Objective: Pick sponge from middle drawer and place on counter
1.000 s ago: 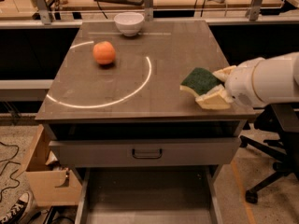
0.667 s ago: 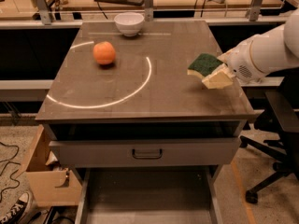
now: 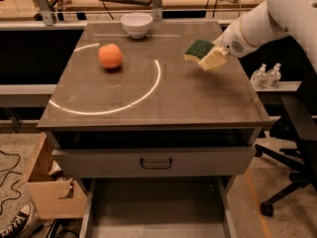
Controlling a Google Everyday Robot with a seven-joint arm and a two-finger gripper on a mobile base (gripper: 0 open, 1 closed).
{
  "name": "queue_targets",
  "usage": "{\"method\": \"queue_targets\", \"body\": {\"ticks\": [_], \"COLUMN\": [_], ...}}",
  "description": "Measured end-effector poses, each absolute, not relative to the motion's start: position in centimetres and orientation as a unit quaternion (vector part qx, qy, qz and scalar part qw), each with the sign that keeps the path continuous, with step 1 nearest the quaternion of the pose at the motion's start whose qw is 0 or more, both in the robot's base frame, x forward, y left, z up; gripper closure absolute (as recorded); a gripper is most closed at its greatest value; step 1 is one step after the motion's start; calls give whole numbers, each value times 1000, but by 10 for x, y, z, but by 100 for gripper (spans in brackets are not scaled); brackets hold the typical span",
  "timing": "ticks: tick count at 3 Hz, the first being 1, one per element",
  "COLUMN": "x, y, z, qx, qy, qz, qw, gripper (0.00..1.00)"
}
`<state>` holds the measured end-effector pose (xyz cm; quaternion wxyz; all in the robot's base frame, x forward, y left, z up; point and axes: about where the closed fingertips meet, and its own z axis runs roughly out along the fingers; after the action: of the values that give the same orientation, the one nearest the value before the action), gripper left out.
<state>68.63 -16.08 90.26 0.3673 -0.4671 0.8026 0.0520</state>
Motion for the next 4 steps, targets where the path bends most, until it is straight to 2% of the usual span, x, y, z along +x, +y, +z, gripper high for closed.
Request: {"method": "queue_targets", "body": {"ticks": [1,2,3,4], "x": [715,716,717,718], "y": [-145,-142,-140,-137], "z": [895,897,894,890], "qx": [-475,-475,-476,-478], "qy": [798,797,797,796], "qz": [67,68,70,72], "qw": [364,367,365,363], "gripper": [100,82,58,28]}}
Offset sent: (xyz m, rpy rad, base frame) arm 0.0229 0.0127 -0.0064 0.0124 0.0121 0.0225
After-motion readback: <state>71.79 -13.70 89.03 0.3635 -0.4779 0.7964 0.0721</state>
